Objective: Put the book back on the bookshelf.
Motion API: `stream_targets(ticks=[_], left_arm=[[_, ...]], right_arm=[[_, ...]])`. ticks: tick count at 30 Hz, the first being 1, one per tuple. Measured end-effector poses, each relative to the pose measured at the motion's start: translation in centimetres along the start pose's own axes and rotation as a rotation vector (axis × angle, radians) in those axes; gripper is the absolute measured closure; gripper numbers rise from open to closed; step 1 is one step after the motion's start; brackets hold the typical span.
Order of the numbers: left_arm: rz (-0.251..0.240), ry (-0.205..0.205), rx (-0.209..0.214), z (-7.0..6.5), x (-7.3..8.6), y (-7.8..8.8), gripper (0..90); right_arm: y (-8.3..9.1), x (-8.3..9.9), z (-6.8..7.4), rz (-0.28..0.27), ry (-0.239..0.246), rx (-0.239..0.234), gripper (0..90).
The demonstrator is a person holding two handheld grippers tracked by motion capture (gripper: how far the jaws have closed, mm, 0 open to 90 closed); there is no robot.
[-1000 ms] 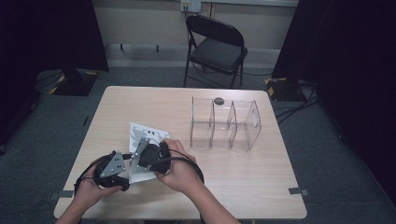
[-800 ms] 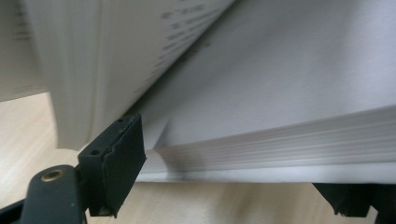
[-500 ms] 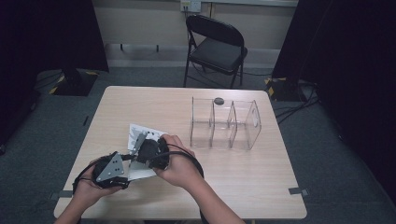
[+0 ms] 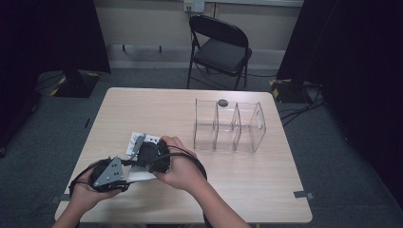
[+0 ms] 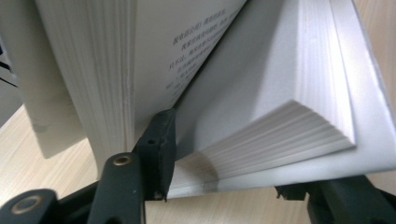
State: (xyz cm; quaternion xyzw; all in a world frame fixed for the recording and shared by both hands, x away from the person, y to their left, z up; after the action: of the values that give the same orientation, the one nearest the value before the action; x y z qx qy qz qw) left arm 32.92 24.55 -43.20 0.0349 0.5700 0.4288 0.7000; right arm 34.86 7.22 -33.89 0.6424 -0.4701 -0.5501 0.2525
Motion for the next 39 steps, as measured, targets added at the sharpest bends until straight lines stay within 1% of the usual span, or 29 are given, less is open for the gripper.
stream_targets(ticks=[1, 3, 6, 7, 8, 9, 10, 11, 13, 14, 15, 16, 17, 18, 20, 21, 23, 25, 26, 27, 28, 30, 31, 33, 35, 37, 38, 39], left_arm=[[-0.003, 0.012, 0.002, 0.1, -0.1, 0.1, 50.0], [0.010, 0.006, 0.000, 0.1, -0.3, 0.1, 50.8], [0.021, 0.005, -0.007, 0.1, -0.3, 0.2, 51.4], [0.018, 0.010, -0.011, 0.1, -0.4, 0.1, 51.8], [0.025, 0.022, -0.012, 0.2, -0.5, 0.2, 52.2], [0.022, 0.029, -0.016, 0.2, -0.5, 0.2, 52.5], [0.028, 0.028, -0.020, 0.3, -0.5, 0.2, 52.9], [0.020, 0.031, -0.020, 0.4, -0.5, 0.2, 53.3], [0.021, 0.035, -0.021, 0.4, -0.5, 0.2, 53.5], [0.023, 0.041, -0.020, 0.4, -0.6, 0.2, 53.6], [0.018, 0.048, -0.018, 0.5, -0.6, 0.2, 53.7], [0.024, 0.051, -0.017, 0.6, -0.6, 0.2, 53.7], [0.023, 0.055, -0.019, 0.6, -0.6, 0.2, 53.8], [0.024, 0.056, -0.016, 0.7, -0.7, 0.2, 53.8], [0.026, 0.059, -0.016, 0.7, -0.7, 0.2, 54.0], [0.026, 0.058, -0.013, 0.8, -0.8, 0.2, 54.0], [0.027, 0.056, -0.014, 0.8, -0.8, 0.2, 54.1], [0.032, 0.058, -0.010, 0.9, -0.9, 0.2, 54.2], [0.031, 0.061, -0.010, 0.9, -0.9, 0.2, 54.3], [0.032, 0.064, -0.010, 0.9, -0.9, 0.2, 54.3], [0.033, 0.069, -0.011, 1.0, -1.0, 0.2, 54.4], [0.033, 0.073, -0.012, 1.0, -1.0, 0.2, 54.4], [0.038, 0.073, -0.009, 1.1, -1.1, 0.2, 54.4], [0.035, 0.077, -0.009, 1.2, -1.2, 0.1, 54.5], [0.044, 0.072, -0.004, 1.3, -1.2, 0.2, 54.6], [0.051, 0.073, -0.001, 1.3, -1.3, 0.2, 54.8], [0.056, 0.076, -0.001, 1.3, -1.4, 0.3, 54.8], [0.062, 0.079, 0.004, 1.3, -1.5, 0.3, 55.0]], right_arm=[[0.1, 0.0, -0.2, -0.011, -0.003, -0.005, 66.9], [0.2, 0.0, -0.3, -0.020, -0.003, -0.023, 65.7], [0.1, 0.0, -0.1, -0.014, 0.002, -0.032, 64.4], [0.1, 0.1, -0.1, -0.027, -0.001, -0.027, 63.7], [0.1, 0.2, -0.1, -0.039, -0.003, -0.030, 62.6], [0.1, 0.3, -0.3, -0.063, -0.022, -0.044, 61.5], [0.3, 0.5, -0.5, -0.082, -0.029, -0.056, 59.1], [0.6, 0.7, -0.8, -0.129, -0.069, -0.083, 52.8], [1.1, 1.1, -1.1, -0.182, -0.103, -0.096, 44.4], [1.4, 1.3, -1.3, -0.191, -0.103, -0.095, 41.0], [1.6, 1.6, -1.4, -0.202, -0.096, -0.082, 38.0], [1.8, 1.9, -1.3, -0.199, -0.111, -0.082, 35.9], [1.9, 2.3, -1.4, -0.209, -0.111, -0.085, 34.4], [2.2, 2.9, -1.5, -0.228, -0.128, -0.099, 33.9], [2.6, 3.7, -1.7, -0.250, -0.132, -0.120, 37.9], [2.8, 4.2, -1.8, -0.258, -0.137, -0.122, 36.6], [3.3, 5.4, -2.0, -0.277, -0.176, -0.113, 34.3], [3.7, 6.2, -2.1, -0.291, -0.194, -0.095, 32.5], [3.9, 6.9, -2.2, -0.303, -0.196, -0.081, 32.1], [4.1, 7.4, -2.2, -0.314, -0.199, -0.078, 31.1], [4.1, 8.1, -2.2, -0.318, -0.211, -0.078, 29.2], [4.1, 9.2, -2.3, -0.334, -0.224, -0.056, 27.1], [4.0, 9.9, -2.2, -0.337, -0.234, -0.051, 25.7], [3.6, 11.5, -2.1, -0.349, -0.255, -0.063, 24.8], [3.0, 13.1, -1.9, -0.338, -0.293, -0.085, 22.7], [2.1, 14.7, -1.7, -0.327, -0.320, -0.095, 22.2], [1.5, 15.4, -1.4, -0.312, -0.339, -0.099, 21.8], [1.0, 16.0, -1.3, -0.304, -0.345, -0.097, 20.9]])
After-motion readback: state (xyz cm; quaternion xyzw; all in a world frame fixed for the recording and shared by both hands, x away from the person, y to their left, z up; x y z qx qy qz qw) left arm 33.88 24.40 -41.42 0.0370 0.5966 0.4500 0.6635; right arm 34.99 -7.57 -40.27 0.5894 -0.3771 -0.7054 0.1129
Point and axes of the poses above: each handheld gripper's, and its own axes: y roughly backward along the jaws, x roughly out of its underside, z roughly to its left, the point moved 2 cm from there along -y, roughly forward along the jaws, and after that the axes turned 3 degrees about -x, right-handed, at the moved point
